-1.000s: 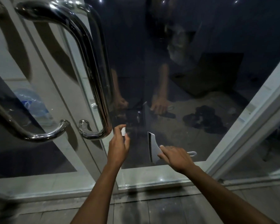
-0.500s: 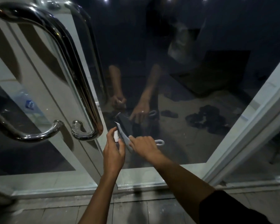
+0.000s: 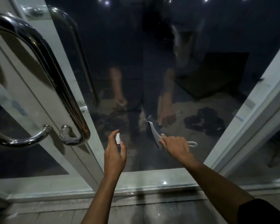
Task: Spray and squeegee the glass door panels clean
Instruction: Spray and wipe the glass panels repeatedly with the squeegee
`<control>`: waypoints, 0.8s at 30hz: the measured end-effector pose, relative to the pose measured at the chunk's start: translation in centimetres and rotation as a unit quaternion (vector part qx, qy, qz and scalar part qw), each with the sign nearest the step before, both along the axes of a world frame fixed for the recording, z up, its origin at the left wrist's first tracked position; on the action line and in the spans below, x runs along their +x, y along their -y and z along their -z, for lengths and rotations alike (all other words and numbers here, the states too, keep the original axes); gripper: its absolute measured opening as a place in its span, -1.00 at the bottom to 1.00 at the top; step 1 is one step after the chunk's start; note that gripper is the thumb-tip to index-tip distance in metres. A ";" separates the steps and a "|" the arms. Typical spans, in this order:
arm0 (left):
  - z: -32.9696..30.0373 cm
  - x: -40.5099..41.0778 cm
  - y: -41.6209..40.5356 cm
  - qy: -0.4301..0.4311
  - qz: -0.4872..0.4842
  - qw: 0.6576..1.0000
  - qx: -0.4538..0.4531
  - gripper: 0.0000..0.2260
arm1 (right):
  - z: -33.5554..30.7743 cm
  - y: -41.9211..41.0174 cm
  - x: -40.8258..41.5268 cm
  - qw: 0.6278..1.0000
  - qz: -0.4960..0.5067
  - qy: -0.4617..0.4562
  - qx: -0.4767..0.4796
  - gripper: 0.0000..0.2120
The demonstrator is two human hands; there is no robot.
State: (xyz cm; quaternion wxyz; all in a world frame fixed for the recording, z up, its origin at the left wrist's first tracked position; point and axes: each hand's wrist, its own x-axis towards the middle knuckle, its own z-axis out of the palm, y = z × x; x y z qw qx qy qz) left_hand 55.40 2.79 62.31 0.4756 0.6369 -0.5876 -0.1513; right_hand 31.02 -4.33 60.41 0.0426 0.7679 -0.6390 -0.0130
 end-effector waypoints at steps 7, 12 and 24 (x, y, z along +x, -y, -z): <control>-0.2 -3.6 0.9 0.003 0.026 1.000 0.000 -0.64 | 1.0 0.8 -1.4 0.999 0.010 0.052 0.003 -0.62; -0.2 -6.2 1.0 -0.003 0.045 0.999 -0.001 -0.65 | 1.9 -0.6 -11.5 0.990 0.116 0.082 0.019 -0.53; 0.4 -12.9 2.1 0.012 0.053 0.998 0.005 -0.63 | 1.1 1.8 -11.3 0.997 0.005 0.074 0.034 -0.59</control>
